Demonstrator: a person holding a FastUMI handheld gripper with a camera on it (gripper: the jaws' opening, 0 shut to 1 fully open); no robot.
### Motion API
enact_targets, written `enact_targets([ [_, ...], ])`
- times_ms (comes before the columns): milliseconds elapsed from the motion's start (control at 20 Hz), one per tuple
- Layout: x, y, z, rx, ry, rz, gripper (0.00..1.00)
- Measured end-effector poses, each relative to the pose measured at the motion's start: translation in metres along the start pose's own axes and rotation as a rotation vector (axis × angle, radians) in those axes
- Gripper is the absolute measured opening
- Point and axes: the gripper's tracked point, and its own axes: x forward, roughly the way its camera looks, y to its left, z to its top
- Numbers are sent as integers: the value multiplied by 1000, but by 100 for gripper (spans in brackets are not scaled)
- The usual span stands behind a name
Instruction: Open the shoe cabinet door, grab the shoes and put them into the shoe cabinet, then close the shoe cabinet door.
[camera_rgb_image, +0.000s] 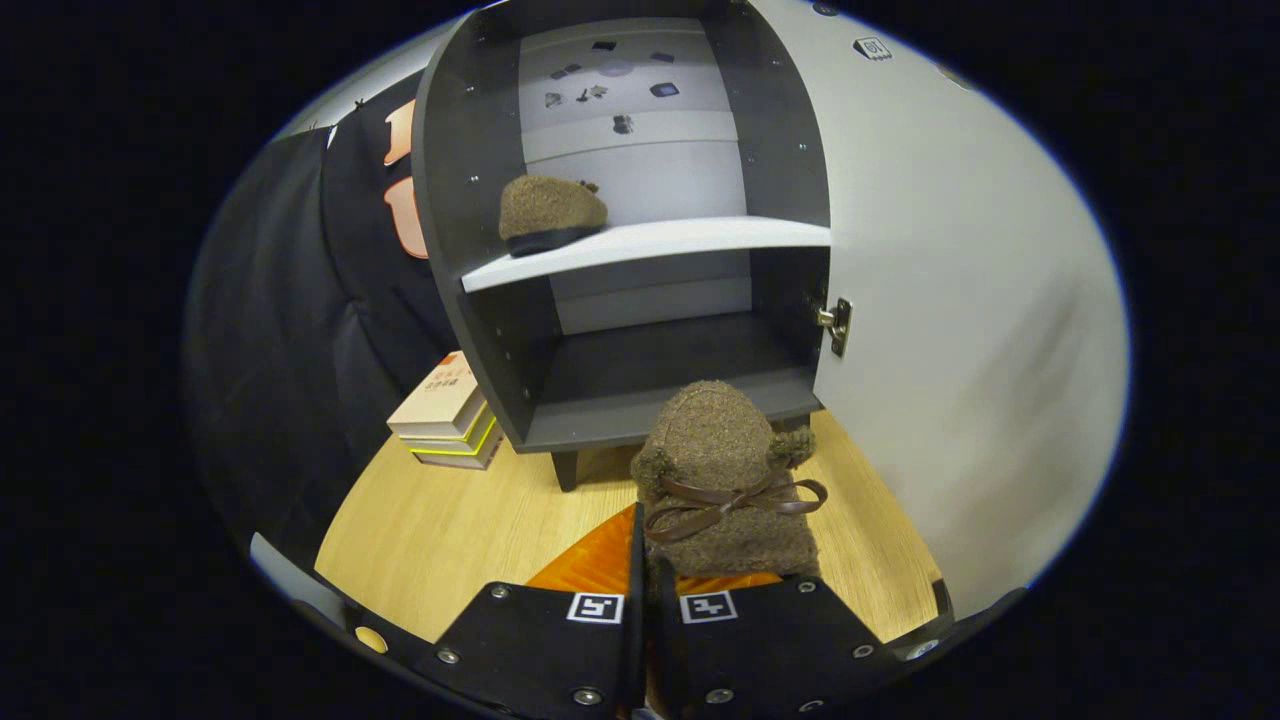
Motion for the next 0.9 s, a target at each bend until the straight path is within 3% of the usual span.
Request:
enact_targets([
  [550,22,5,162,-70,-167,9,6],
  [900,75,1,243,-117,-187,15,6],
])
